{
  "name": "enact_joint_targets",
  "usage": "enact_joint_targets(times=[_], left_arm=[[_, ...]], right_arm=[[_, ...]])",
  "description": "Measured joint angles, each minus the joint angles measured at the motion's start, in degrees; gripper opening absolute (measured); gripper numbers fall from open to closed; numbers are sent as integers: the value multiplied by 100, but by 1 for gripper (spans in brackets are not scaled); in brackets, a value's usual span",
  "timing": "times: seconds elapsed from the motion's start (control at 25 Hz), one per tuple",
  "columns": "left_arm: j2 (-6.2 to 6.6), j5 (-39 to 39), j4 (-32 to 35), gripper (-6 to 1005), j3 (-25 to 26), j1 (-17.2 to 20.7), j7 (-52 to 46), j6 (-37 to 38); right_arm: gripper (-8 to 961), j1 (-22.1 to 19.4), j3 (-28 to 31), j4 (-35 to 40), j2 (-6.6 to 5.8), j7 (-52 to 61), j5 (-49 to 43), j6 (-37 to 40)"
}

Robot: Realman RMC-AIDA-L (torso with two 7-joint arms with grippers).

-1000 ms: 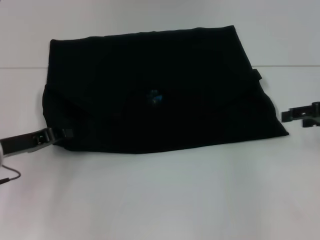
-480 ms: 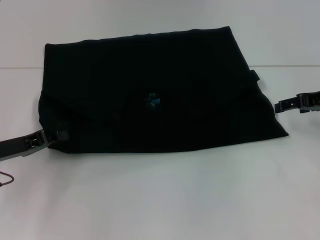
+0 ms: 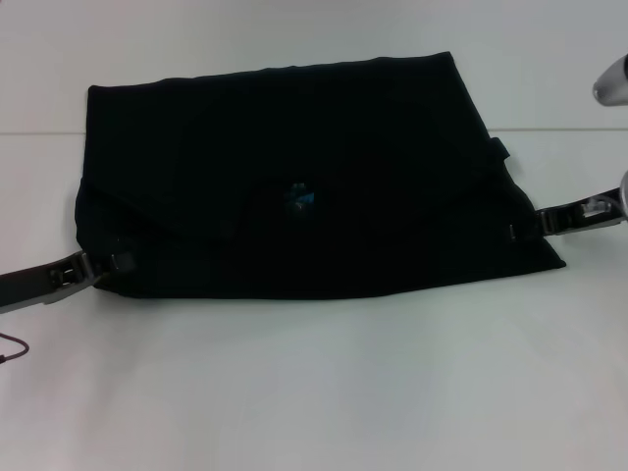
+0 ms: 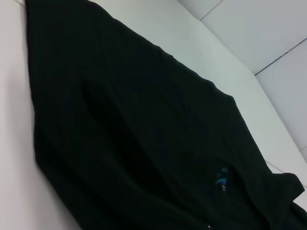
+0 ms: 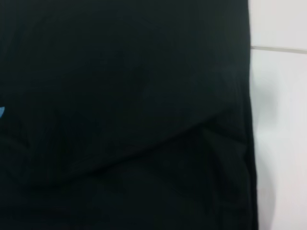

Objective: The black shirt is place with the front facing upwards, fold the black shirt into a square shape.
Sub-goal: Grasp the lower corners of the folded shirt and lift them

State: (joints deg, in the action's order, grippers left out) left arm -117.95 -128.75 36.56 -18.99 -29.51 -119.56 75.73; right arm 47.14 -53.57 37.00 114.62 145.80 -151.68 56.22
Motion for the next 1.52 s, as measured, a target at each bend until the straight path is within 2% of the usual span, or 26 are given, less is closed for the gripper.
enact_joint_targets(times=[0.36,0.8,1.08,1.52], left_arm=[[4,6,0,54,1,-39,-10,-50],[26,8,10,54,0,-66,-18,-68],[26,13,0,54,10,-72,-21,-68],[26,17,5,54,50,-68,-23,-9]], right_arm=[[775,91,-37,-214,55,1,-24,-240],[769,145,-32,-529,32,59,-29,-257],[765,120,-31,-446,43,52,-24,-162],[324,106,4,-439,14,45,-11,-120]])
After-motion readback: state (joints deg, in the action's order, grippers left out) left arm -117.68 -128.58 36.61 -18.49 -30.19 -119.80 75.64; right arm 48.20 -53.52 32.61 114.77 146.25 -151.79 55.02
